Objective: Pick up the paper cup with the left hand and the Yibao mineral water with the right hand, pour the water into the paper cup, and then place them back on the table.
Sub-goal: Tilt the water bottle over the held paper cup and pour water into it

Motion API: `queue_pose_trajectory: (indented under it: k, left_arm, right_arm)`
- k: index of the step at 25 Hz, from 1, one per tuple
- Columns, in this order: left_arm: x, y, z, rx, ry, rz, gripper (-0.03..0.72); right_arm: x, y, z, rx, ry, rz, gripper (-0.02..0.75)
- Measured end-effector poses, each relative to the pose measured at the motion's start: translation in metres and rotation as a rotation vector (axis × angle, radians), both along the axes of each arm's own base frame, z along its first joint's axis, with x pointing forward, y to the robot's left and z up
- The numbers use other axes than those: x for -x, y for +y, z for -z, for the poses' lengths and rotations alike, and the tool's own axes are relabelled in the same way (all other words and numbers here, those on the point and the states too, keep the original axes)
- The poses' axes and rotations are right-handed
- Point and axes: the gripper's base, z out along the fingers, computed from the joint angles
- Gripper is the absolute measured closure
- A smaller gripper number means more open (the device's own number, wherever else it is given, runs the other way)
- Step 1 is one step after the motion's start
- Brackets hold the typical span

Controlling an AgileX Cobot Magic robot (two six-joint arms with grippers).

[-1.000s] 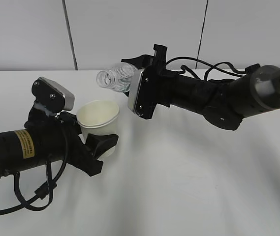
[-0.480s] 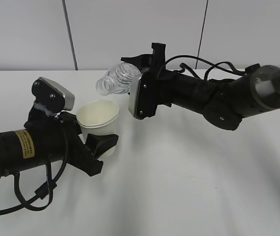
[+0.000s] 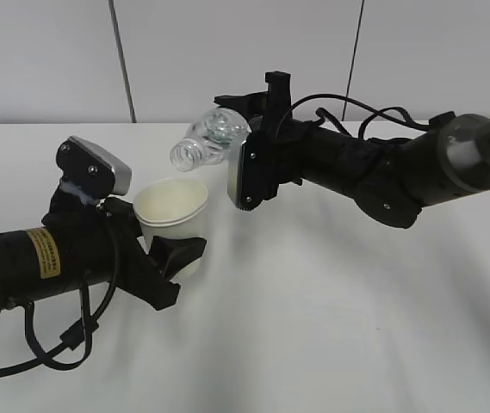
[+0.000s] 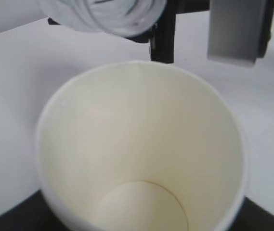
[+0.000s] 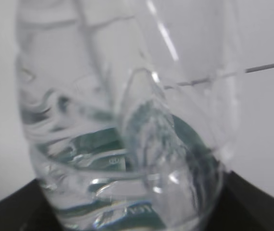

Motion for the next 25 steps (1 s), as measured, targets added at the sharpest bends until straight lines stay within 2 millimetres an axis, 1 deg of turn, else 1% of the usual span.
queue_pose_trajectory:
  k: [25]
  left_arm:
    - [0.0012,-0.0002,0.0014,-0.020,0.003,0.018,0.275]
  right_arm:
    - [0.0004,0.0006,-0.0022,0.072,-0.096,-0.016,0.267]
